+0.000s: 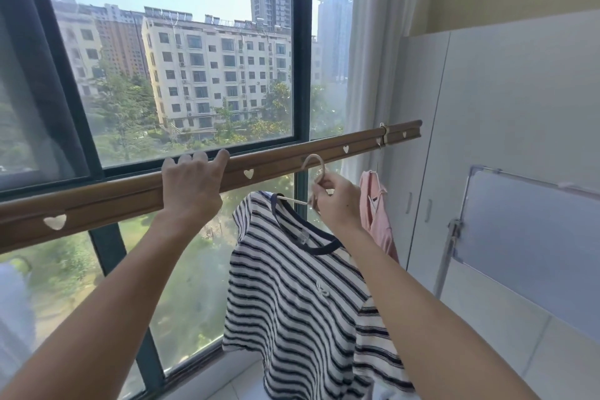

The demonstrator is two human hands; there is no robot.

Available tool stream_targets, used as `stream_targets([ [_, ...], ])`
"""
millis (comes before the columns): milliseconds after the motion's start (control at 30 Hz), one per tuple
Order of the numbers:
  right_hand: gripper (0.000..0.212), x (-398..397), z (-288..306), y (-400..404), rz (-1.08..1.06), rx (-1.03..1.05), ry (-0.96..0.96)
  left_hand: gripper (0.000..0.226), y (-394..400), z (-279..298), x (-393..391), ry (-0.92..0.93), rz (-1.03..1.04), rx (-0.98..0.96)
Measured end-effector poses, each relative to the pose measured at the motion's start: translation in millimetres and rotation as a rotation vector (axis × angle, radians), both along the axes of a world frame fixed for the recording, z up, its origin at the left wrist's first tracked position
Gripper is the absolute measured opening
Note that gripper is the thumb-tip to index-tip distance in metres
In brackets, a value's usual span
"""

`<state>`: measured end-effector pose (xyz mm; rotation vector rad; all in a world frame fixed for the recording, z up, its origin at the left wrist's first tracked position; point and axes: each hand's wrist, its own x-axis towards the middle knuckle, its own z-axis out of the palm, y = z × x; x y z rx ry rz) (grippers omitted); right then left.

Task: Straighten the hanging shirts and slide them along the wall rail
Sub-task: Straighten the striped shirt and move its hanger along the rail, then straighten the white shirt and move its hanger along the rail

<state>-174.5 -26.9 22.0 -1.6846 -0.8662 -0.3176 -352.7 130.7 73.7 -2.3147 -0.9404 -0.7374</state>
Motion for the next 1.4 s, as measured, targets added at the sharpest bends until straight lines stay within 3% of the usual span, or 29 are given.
stream_targets([
  [300,0.008,20,-4,20,-0.037,0.009,-0.069,0.039,2,-4,0,-0.066,-0.005,0.055],
  [700,0.007,33,-25,47,0.027,-0.154,0.07,0.037,12,-8,0,-0.08,0.016,0.07],
  [1000,0.02,32,-17,44,-0.029,-0.246,0.097,0.043,12,-6,3,-0.067,0.025,0.034],
  [1200,0.028,13,-7,29,0.106,-0.191,0.08,0.062,5,-2,6,0.021,0.06,-0.035],
  [1300,0.032,-3,-7,30,0.199,-0.198,0.076,0.076,6,1,1,0.049,-0.006,-0.128],
  [1400,0.028,-26,-9,39,0.303,-0.206,0.082,0.076,2,-1,-18,-0.034,-0.21,-0.153],
])
